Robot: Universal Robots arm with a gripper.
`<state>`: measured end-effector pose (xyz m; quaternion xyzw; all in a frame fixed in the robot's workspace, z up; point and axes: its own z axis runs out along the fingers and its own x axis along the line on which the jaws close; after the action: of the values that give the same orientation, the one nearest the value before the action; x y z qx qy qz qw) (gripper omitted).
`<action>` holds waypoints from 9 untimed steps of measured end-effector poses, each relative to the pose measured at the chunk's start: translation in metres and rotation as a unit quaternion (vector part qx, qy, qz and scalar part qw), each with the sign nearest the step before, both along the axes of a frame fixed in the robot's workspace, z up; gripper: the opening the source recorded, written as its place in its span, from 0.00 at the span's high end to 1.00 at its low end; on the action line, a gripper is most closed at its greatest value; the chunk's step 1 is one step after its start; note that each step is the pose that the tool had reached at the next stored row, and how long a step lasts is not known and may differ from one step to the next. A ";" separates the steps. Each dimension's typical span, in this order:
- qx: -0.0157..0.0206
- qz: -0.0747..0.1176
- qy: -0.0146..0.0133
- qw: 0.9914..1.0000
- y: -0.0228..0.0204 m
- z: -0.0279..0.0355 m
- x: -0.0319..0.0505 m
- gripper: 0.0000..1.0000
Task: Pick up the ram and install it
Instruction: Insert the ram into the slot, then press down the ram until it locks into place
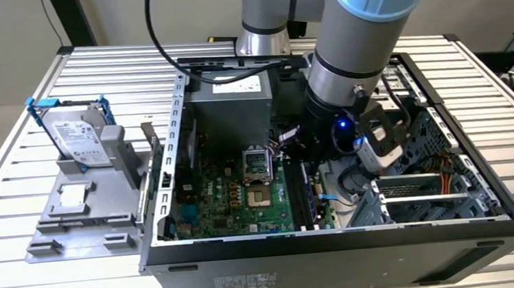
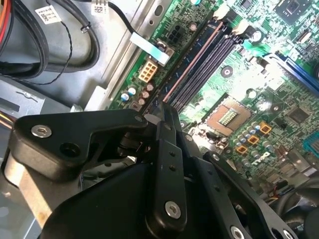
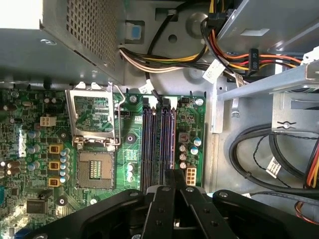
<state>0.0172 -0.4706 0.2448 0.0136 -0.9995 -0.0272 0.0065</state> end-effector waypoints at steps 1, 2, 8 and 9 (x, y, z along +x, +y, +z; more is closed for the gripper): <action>0.000 0.005 0.000 1.000 0.0000 0.0000 0.0000 1.00; 0.000 0.010 0.000 1.000 0.0000 0.0000 0.0000 1.00; 0.000 0.041 -0.002 0.999 0.0001 0.0003 0.0001 1.00; 0.000 0.048 -0.002 0.999 0.0001 0.0004 0.0000 1.00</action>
<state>0.0172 -0.4705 0.2452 0.0619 -0.9977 -0.0269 0.0053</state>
